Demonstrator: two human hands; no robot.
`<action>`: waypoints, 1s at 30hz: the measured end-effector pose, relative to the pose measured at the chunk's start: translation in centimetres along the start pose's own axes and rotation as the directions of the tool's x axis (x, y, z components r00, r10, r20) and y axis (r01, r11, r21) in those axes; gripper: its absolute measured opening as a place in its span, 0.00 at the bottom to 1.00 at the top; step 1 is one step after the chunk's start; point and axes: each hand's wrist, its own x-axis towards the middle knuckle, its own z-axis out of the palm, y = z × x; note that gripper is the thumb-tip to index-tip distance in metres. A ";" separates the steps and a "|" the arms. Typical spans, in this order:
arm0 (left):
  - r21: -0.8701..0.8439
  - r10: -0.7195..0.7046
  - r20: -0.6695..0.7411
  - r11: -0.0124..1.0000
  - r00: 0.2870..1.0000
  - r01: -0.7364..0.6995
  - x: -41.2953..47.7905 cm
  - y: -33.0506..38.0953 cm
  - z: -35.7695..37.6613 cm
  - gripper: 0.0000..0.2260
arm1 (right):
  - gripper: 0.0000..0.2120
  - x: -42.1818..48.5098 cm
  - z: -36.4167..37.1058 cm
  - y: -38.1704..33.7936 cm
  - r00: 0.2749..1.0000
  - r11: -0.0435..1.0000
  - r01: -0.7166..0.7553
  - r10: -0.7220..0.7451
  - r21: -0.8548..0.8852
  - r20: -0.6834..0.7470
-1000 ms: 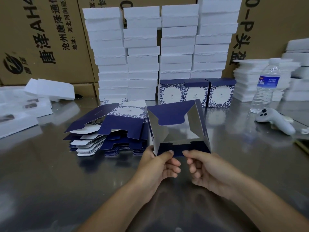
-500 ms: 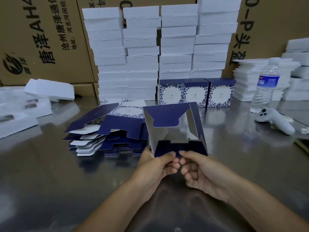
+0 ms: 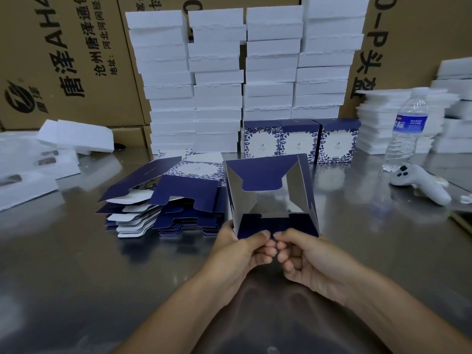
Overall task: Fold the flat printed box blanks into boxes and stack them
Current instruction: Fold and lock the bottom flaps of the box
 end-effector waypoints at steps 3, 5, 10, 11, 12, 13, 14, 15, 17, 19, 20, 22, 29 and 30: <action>-0.011 0.002 -0.017 1.000 1.000 -0.003 0.1 0.3 0.0 0.26 | 0.17 0.1 -0.1 -0.2 1.000 1.000 -0.007 0.007 0.020 0.001; -0.017 0.004 -0.031 1.000 1.000 -0.004 0.2 0.5 -0.1 0.27 | 0.17 0.2 -0.3 -0.4 1.000 1.000 -0.009 0.010 0.025 -0.010; 0.021 0.008 -0.042 1.000 0.999 -0.007 0.0 0.4 -0.2 0.29 | 0.20 0.2 -0.6 -0.5 0.999 1.000 -0.020 0.020 0.015 -0.033; 0.020 0.007 -0.048 1.000 0.999 -0.006 0.1 0.4 -0.2 0.29 | 0.20 0.2 -0.7 -0.5 0.999 1.000 -0.025 0.025 0.018 -0.036; 0.016 0.004 -0.056 1.000 0.998 -0.003 0.2 0.4 -0.2 0.27 | 0.20 0.2 -0.8 -0.6 0.999 0.999 -0.028 0.029 0.025 -0.042; 0.010 -0.002 -0.069 1.000 0.998 0.002 0.4 0.5 -0.3 0.24 | 0.20 0.3 -0.9 -0.7 0.998 0.999 -0.030 0.032 0.033 -0.051; 0.010 -0.007 -0.080 1.000 0.997 0.008 0.5 0.5 -0.4 0.22 | 0.19 0.3 -1.0 -0.8 0.998 0.999 -0.030 0.033 0.039 -0.060; 0.021 -0.011 -0.085 1.000 0.996 0.013 0.6 0.6 -0.6 0.20 | 0.19 0.3 -1.1 -0.9 0.997 0.999 -0.031 0.034 0.039 -0.068; 0.055 -0.014 -0.090 0.998 0.996 0.019 0.5 0.6 -0.7 0.19 | 0.20 0.3 -1.2 -0.9 0.996 0.999 -0.032 0.035 0.028 -0.081; 0.071 -0.015 -0.101 0.997 0.995 0.022 0.6 0.7 -0.9 0.18 | 0.20 0.3 -1.2 -1.0 0.994 0.998 -0.035 0.040 0.048 -0.106; 0.070 -0.015 -0.107 0.997 0.994 0.023 0.7 0.8 -1.1 0.18 | 0.20 0.3 -1.2 -1.1 0.991 0.997 -0.036 0.045 0.074 -0.123; 0.073 -0.013 -0.110 0.997 0.994 0.021 0.8 0.9 -1.3 0.19 | 0.18 0.3 -1.3 -1.2 0.987 0.993 -0.033 0.051 0.116 -0.152; 0.226 0.071 -0.114 0.973 0.991 -0.043 0.7 1.1 -1.5 0.21 | 0.16 0.3 -1.4 -1.1 0.951 0.965 0.105 -0.168 -0.239 -0.261; 0.334 0.135 -0.114 0.938 0.984 -0.090 0.7 1.1 -1.6 0.20 | 0.16 0.4 -1.6 -1.0 0.906 0.889 0.165 -0.307 -0.427 -0.291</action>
